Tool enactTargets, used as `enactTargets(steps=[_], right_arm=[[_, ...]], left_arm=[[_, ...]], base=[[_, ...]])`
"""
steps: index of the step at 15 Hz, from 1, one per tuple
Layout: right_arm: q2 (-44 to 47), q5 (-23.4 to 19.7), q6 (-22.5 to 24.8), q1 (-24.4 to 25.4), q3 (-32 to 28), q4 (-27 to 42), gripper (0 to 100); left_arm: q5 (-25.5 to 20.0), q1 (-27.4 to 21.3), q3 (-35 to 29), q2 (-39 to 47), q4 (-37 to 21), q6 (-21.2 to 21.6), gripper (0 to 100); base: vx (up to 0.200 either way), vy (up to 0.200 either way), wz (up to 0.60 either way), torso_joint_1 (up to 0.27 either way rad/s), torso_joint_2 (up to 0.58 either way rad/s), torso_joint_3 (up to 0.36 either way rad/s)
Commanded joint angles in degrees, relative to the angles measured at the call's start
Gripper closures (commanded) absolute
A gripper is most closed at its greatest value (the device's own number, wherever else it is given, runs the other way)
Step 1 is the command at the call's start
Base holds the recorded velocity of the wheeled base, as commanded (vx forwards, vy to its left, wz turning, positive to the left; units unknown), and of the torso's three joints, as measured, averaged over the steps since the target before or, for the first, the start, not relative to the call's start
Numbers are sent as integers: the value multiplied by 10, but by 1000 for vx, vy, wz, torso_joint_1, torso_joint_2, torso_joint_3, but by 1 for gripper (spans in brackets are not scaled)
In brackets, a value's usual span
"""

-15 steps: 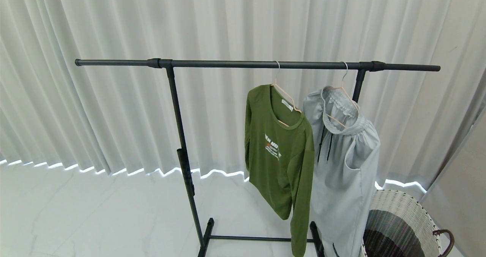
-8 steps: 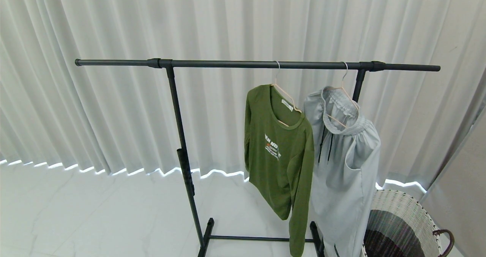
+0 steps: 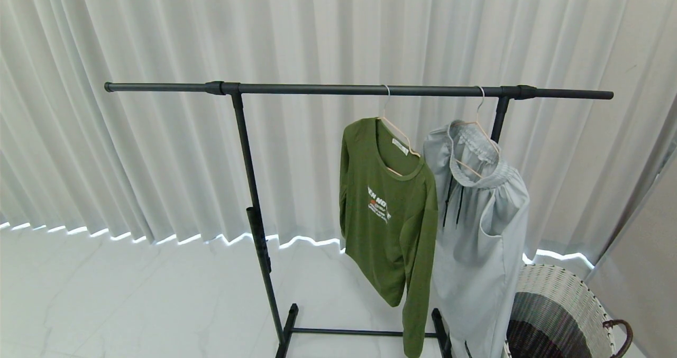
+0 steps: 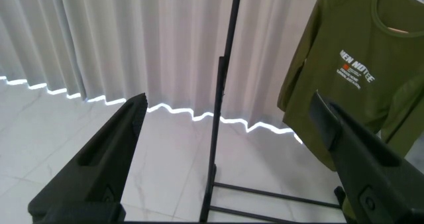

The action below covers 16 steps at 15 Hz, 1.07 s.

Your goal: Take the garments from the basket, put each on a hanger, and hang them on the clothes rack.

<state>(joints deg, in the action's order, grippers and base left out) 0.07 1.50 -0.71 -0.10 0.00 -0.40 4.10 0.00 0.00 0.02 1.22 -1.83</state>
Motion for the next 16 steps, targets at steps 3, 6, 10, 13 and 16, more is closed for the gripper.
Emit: enactTargets(steps=[3,6,10,13,16], right_arm=[[-1,0,0,0,0,0,0],[-1,0,0,0,0,0,0],[-1,0,0,0,0,0,0],[-1,0,0,0,0,0,0],[-1,0,0,0,0,0,0]], left_arm=[[0,1,0,0,0,0,0],[0,0,0,0,0,0,0],[0,1,0,0,0,0,0],[0,0,0,0,0,0,0],[0,0,0,0,0,0,0]], base=[[0,0,0,0,0,0],[0,0,0,0,0,0],[0,0,0,0,0,0],[0,0,0,0,0,0],[0,0,0,0,0,0]])
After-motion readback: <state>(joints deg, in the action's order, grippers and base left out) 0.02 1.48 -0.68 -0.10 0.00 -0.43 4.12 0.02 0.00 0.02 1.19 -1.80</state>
